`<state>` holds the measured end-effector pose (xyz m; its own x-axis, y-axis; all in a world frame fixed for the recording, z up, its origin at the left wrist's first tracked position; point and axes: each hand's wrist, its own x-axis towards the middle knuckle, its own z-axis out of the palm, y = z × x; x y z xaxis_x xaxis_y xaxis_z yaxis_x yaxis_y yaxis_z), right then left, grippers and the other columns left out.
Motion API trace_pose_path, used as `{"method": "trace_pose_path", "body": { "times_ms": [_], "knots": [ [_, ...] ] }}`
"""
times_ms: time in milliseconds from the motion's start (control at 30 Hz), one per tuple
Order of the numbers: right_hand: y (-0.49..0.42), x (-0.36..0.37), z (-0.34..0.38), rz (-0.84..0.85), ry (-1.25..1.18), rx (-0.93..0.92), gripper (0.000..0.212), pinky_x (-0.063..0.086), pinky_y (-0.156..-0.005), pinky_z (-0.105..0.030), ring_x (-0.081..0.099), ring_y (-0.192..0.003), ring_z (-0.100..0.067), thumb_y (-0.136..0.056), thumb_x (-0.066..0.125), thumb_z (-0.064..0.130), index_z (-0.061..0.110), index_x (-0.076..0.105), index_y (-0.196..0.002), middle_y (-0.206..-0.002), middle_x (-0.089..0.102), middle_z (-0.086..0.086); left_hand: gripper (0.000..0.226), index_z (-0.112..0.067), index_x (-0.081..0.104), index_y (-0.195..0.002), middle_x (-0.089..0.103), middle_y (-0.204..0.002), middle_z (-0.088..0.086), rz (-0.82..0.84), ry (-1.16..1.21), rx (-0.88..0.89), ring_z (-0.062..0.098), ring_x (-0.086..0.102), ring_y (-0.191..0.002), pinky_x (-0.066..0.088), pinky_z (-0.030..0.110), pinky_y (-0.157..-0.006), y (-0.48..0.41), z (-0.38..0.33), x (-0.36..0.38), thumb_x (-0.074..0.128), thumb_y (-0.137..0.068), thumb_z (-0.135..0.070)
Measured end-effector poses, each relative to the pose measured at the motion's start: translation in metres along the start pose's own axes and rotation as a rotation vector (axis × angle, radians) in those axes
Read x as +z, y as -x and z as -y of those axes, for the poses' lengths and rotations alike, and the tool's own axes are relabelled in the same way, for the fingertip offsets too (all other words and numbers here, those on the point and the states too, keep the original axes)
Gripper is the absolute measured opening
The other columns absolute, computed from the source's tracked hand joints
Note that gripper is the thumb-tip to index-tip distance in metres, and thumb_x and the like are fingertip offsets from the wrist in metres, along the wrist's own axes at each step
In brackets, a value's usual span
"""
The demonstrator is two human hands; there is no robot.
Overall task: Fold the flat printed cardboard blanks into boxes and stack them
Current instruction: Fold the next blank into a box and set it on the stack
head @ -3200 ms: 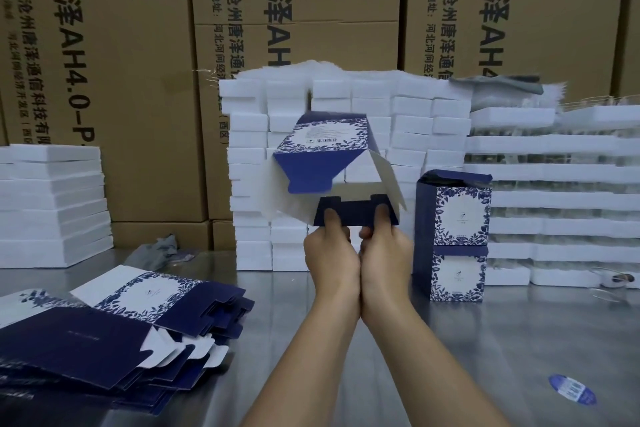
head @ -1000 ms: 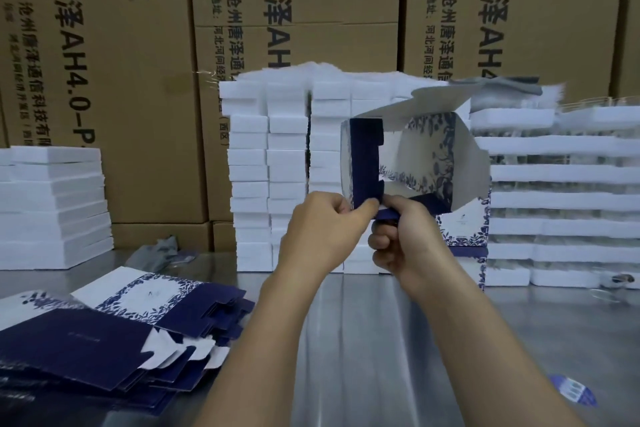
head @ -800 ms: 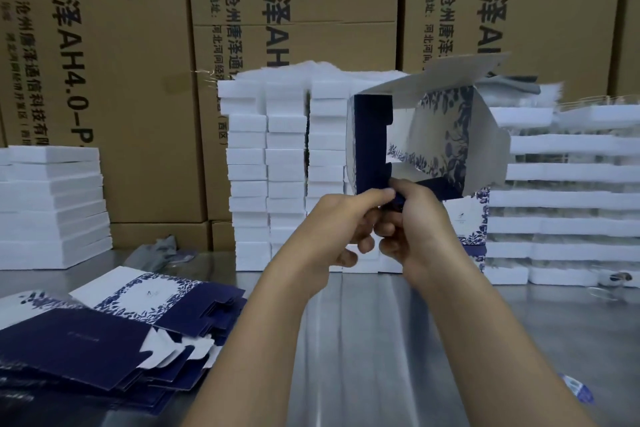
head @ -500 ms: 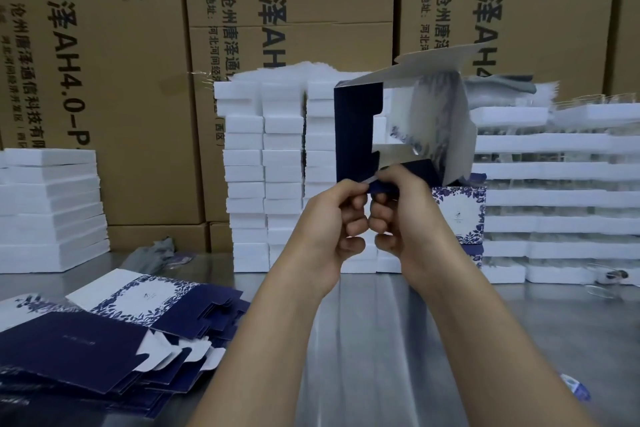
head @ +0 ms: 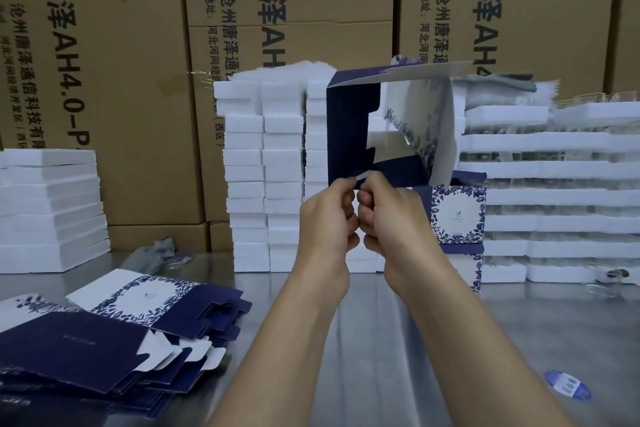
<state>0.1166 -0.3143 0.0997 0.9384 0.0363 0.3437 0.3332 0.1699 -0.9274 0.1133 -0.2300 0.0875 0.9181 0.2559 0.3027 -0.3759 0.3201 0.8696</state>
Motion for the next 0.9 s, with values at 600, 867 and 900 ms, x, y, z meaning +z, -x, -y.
{"method": "trace_pose_path", "body": {
  "times_ms": [600, 867, 900],
  "knots": [
    [-0.0021, 0.0015, -0.0048, -0.111, -0.038, 0.007, 0.027, 0.028, -0.045, -0.023, 0.035, -0.045, -0.012, -0.095, 0.053, 0.021, 0.013, 0.05, -0.069, -0.053, 0.04, 0.002, 0.046, -0.024, 0.04, -0.058, 0.029, -0.058, -0.007, -0.129, 0.123, -0.038, 0.014, 0.027, -0.049, 0.021, 0.026, -0.045, 0.0029, 0.0084, 0.0037, 0.071, -0.091, -0.029],
    [-0.0005, -0.0006, -0.0021, -0.08, -0.063, 0.06, 0.03, 0.032, -0.043, -0.023, 0.036, -0.04, -0.011, -0.096, 0.056, 0.031, 0.014, 0.054, -0.071, -0.053, 0.046, 0.002, 0.045, -0.022, 0.036, -0.062, 0.032, -0.057, -0.007, -0.135, 0.169, -0.016, 0.012, 0.026, -0.048, 0.022, 0.024, -0.042, -0.0021, 0.0079, 0.0013, 0.063, -0.098, -0.022],
    [-0.0018, -0.0003, -0.0026, -0.114, -0.077, 0.06, 0.034, 0.031, -0.046, -0.026, 0.037, -0.04, -0.011, -0.097, 0.055, 0.033, 0.013, 0.054, -0.07, -0.052, 0.047, 0.003, 0.044, -0.022, 0.036, -0.062, 0.032, -0.057, -0.007, -0.139, 0.17, -0.018, 0.013, 0.026, -0.049, 0.022, 0.024, -0.042, -0.0023, 0.0077, 0.0012, 0.063, -0.097, -0.022]
  ]
}}
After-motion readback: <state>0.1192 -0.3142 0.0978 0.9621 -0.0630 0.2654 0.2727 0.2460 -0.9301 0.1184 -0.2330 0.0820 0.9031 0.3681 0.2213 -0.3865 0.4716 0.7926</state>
